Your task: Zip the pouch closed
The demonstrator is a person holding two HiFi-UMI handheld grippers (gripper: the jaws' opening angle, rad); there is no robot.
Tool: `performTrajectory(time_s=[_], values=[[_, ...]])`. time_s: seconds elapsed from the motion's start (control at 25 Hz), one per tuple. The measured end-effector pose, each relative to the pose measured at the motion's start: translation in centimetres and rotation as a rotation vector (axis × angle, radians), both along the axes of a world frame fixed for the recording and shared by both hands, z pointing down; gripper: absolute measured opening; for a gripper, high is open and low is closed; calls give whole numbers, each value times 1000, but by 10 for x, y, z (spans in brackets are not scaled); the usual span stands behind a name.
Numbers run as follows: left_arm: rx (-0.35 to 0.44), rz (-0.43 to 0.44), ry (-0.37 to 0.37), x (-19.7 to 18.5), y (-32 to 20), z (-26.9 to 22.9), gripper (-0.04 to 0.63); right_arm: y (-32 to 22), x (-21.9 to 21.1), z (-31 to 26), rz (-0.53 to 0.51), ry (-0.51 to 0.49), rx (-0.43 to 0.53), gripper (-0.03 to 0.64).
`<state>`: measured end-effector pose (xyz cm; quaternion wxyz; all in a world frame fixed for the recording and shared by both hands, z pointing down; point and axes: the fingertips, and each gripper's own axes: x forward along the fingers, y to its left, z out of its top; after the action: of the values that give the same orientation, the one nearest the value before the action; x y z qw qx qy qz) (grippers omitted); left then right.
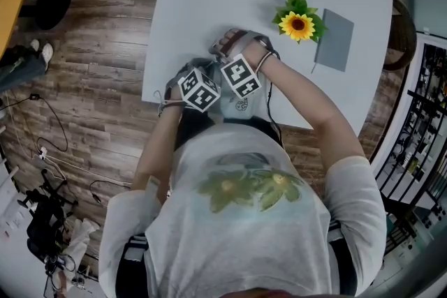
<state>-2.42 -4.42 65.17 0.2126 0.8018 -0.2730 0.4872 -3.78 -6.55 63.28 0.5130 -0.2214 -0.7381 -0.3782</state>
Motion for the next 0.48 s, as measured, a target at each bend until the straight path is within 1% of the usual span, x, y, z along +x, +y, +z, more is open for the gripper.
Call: performTrajectory(time_s=[0.12, 0.28, 0.36, 0.48], values=[[-2, -2, 3, 0, 0, 0, 26, 7, 2, 3, -94, 27, 13, 110], [-6, -2, 3, -1, 0, 0, 26, 11, 7, 8, -134, 61, -7, 84], [-7, -1, 2, -1, 0, 0, 26, 12, 8, 8, -159, 69, -6, 84], [-10, 3, 4, -1, 0, 0, 26, 14, 8, 7, -249, 74, 38, 95]])
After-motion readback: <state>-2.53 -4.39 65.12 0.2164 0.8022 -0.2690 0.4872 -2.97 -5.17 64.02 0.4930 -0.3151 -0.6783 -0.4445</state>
